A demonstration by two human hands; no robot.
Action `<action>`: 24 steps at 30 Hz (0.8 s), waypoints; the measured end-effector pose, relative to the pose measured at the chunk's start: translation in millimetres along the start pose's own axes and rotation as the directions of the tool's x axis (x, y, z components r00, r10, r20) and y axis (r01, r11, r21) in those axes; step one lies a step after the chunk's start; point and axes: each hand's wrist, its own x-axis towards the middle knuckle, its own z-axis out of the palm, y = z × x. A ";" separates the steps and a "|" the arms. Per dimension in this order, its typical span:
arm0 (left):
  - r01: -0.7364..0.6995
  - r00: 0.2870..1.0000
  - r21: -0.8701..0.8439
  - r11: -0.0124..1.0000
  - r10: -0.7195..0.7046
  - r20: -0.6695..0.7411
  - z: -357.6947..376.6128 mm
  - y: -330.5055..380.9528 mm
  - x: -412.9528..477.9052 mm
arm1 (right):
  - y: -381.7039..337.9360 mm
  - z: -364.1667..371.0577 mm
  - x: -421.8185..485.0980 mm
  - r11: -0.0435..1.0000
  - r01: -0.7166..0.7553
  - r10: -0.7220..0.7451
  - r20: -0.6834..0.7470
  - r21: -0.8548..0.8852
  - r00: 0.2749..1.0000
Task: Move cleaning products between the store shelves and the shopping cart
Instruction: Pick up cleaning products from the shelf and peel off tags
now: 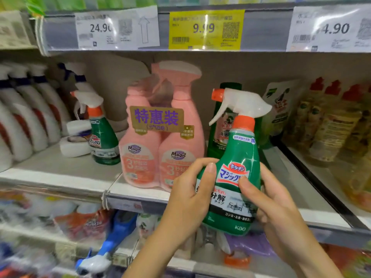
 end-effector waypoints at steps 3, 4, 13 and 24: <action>-0.028 0.999 -0.023 0.999 0.029 0.034 -18.1 7.4 -12.0 | 0.2 17.5 -9.9 0.999 0.034 -0.034 0.005 -0.015 0.999; -0.048 0.998 -0.024 0.999 0.049 0.044 -25.2 10.9 -15.9 | -0.7 25.9 -13.5 0.999 0.048 -0.048 0.000 -0.016 0.999; -0.136 0.982 -0.110 0.985 0.149 0.120 -109.2 49.2 -37.7 | -17.6 121.0 -35.3 0.976 0.172 -0.177 -0.026 -0.136 0.984; -0.295 0.943 -0.126 0.947 0.310 0.120 -167.8 116.2 -16.9 | -72.0 186.7 -16.6 0.910 0.354 -0.358 0.023 -0.217 0.933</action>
